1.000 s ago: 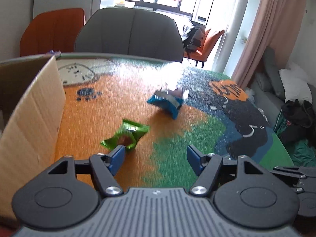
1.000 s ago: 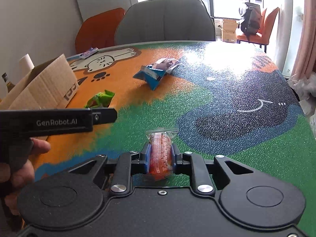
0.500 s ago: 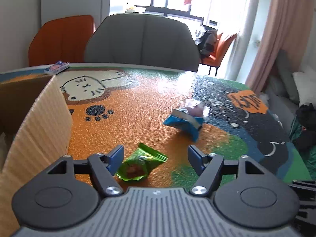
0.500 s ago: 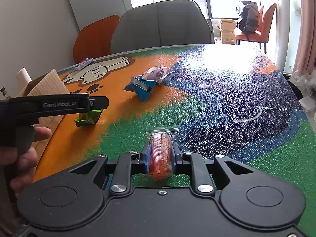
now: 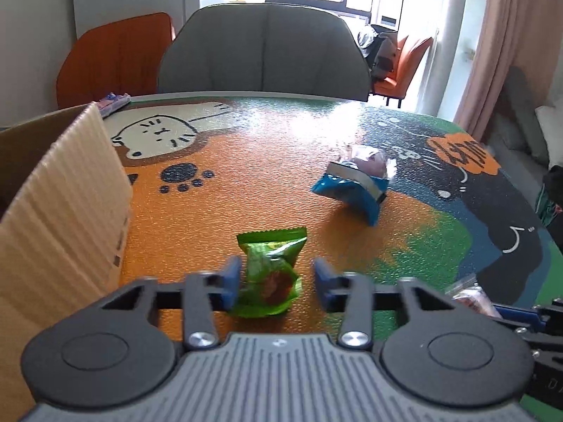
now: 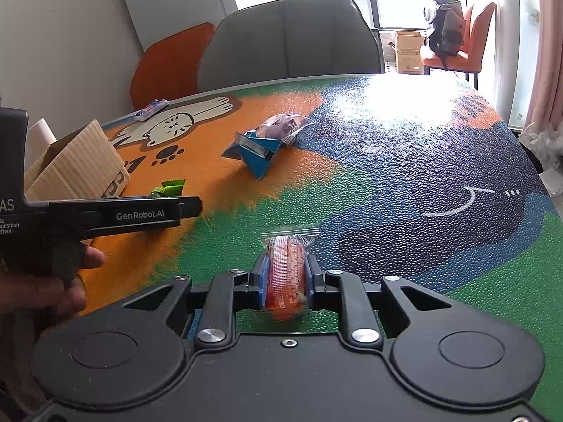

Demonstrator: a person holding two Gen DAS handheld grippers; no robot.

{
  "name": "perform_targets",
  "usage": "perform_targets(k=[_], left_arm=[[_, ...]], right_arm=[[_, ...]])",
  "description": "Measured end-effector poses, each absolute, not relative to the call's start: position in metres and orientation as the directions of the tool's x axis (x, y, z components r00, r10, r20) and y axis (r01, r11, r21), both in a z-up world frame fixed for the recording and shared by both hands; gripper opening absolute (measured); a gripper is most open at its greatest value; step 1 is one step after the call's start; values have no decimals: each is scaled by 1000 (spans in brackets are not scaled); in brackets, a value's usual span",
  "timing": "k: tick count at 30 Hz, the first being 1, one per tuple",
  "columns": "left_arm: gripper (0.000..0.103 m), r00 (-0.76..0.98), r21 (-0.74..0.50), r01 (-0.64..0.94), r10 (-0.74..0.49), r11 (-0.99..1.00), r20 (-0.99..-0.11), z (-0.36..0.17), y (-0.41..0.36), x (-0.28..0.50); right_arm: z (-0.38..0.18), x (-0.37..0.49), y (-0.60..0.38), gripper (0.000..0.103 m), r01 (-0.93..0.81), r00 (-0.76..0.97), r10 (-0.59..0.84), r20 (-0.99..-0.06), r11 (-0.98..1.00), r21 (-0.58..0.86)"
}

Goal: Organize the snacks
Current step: 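Grasp the green-wrapped candy with the left tool while the right tool holds the orange packet, then carry the green candy into the box and release it while the right tool drops the orange packet in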

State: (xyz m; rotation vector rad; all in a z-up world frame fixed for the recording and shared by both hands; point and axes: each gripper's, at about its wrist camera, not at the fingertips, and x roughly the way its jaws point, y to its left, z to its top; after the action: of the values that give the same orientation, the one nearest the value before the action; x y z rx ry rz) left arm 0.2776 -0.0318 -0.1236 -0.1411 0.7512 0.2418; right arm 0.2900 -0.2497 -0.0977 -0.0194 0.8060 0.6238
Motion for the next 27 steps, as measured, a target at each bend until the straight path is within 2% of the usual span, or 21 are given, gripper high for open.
perform_targets(k=[14, 27], left_arm=[[27, 749, -106, -209, 90, 972, -657, -91, -40, 238], [26, 794, -129, -198, 82, 972, -602, -54, -35, 201]], right_arm=[[-72, 267, -240, 19, -539, 554, 518, -652, 820, 193], [-38, 243, -221, 19, -583, 576, 555, -600, 794, 173]])
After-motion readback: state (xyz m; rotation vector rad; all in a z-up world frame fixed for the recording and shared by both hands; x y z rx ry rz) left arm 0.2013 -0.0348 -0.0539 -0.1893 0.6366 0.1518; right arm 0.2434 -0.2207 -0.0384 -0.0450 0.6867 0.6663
